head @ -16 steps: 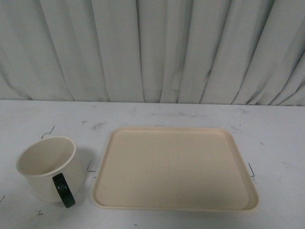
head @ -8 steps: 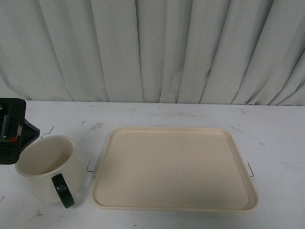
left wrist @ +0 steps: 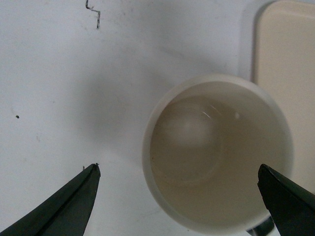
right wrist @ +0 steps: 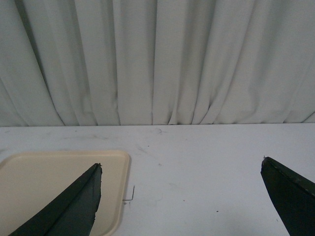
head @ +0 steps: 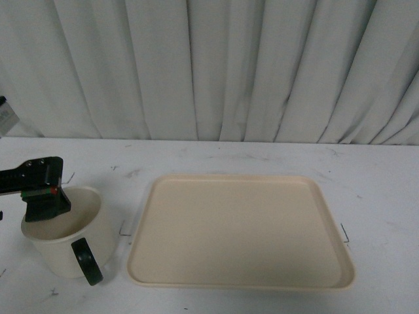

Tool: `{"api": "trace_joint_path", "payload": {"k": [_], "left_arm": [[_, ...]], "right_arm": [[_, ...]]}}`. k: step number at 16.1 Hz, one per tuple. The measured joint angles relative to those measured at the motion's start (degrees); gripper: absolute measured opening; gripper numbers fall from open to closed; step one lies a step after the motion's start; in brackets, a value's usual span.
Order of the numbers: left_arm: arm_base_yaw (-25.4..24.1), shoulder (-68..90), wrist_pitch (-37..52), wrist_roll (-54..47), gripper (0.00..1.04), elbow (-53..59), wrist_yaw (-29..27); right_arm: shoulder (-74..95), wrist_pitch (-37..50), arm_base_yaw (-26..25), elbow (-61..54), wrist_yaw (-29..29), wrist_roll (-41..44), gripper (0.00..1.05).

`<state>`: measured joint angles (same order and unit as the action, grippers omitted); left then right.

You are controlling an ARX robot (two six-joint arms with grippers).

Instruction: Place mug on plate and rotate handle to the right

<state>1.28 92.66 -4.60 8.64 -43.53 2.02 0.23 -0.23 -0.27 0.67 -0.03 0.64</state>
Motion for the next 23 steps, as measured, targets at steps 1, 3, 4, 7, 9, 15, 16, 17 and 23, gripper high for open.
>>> {"api": "trace_joint_path", "payload": {"k": [1,3,4,7,9,15,16,17,23], "left_arm": [[0.02,2.23,0.74,0.0,0.98,-0.55,-0.68],[-0.02,6.34,1.6,-0.17,0.98,-1.79,-3.63],[-0.28,7.65,1.66,-0.39,0.93,-2.45,-4.59],[-0.37,8.57,1.68,-0.5,0.6,-3.74,-5.09],[-0.35,8.57,1.51,-0.5,0.39,-3.96,-5.03],[3.04,2.16,-2.69,1.05,0.03,-6.19,-4.63],[5.33,1.88,-3.15,1.66,0.03,-8.44,-4.26],[8.09,2.16,-3.58,1.99,0.03,-10.54,-3.87],[25.68,18.27,-9.84,-0.59,0.03,-27.12,-7.5]], "right_arm": [[0.0,0.02,0.0,0.0,0.0,-0.02,0.98],[0.0,0.0,0.0,0.0,0.0,-0.02,0.98],[0.02,0.0,0.0,0.0,0.0,-0.02,0.98],[0.02,0.02,0.0,0.0,0.0,-0.02,0.98],[0.0,0.0,0.0,0.0,0.0,-0.02,0.98],[0.0,0.0,0.0,0.0,0.0,0.0,0.98],[0.02,0.0,0.0,0.0,0.0,-0.02,0.98],[0.0,0.0,0.0,0.0,0.0,-0.02,0.98],[0.02,0.0,0.0,0.0,0.0,-0.02,0.98]]}}
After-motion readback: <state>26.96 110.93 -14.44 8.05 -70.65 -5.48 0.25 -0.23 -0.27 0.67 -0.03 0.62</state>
